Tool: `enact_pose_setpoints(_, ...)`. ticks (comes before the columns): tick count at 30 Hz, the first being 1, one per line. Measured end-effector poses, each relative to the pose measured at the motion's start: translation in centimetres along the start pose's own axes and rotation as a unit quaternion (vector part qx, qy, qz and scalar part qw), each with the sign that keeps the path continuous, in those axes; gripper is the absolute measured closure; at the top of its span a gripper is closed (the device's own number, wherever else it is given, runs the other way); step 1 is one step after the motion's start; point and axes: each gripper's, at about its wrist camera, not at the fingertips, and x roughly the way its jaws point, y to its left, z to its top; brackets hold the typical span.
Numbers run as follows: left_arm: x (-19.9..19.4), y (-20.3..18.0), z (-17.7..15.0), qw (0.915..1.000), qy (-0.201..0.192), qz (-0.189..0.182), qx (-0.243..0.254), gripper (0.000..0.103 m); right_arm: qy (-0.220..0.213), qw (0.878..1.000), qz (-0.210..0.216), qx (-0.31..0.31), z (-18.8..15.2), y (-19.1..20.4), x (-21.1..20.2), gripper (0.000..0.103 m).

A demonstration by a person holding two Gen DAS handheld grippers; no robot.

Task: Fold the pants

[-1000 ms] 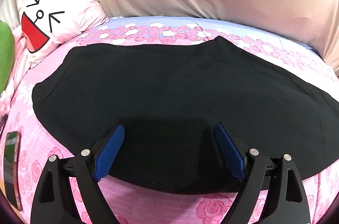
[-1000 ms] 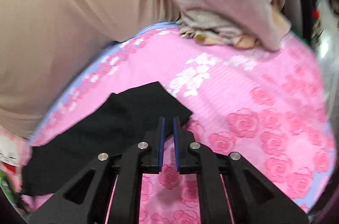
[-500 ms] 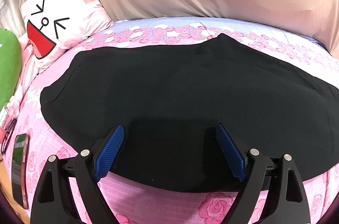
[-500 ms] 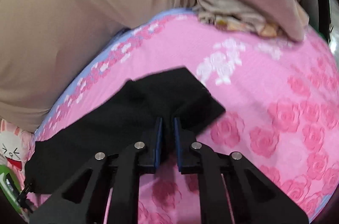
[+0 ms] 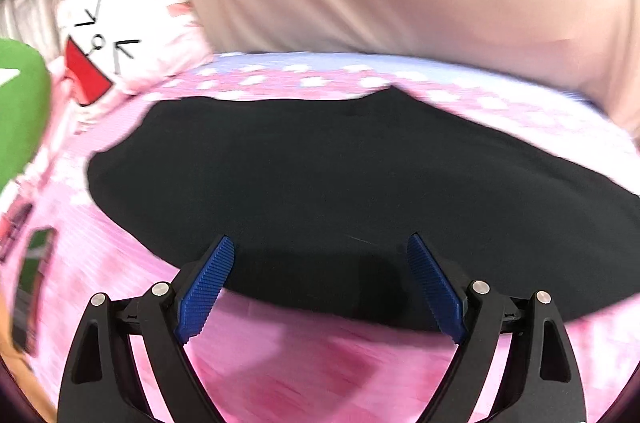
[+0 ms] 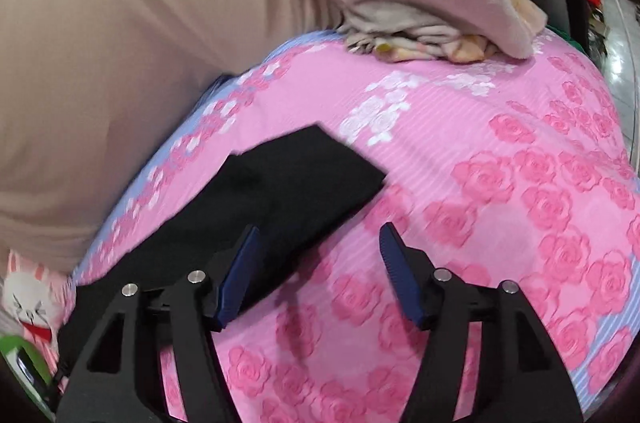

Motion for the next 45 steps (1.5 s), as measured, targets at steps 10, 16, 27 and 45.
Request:
enact_pose_setpoints(10, -0.8, -7.1, -1.1, 0.9957, 0.002, -0.046, 0.08, 0.016, 0.045, 0.996, 0.054, 0.054, 2.1, -0.3, 4.5, 0.053)
enact_pose_setpoints(16, 0.5, -4.8, -0.6, 0.9958, 0.035, -0.084, 0.011, 0.016, -0.012, 0.996, 0.078, 0.04, 3.2, 2.8, 2.9, 0.093)
enact_pose_setpoints(27, -0.1, -4.7, -0.9, 0.9952, 0.019, -0.096, 0.011, 0.016, 0.002, 0.95, 0.178, -0.257, -5.3, 28.6, 0.7, 0.092)
enact_pose_setpoints(45, -0.5, -3.1, -0.5, 0.989, 0.014, -0.145, -0.026, 0.016, 0.144, 0.911, 0.143, -0.358, -15.9, 36.2, 8.7, 0.063)
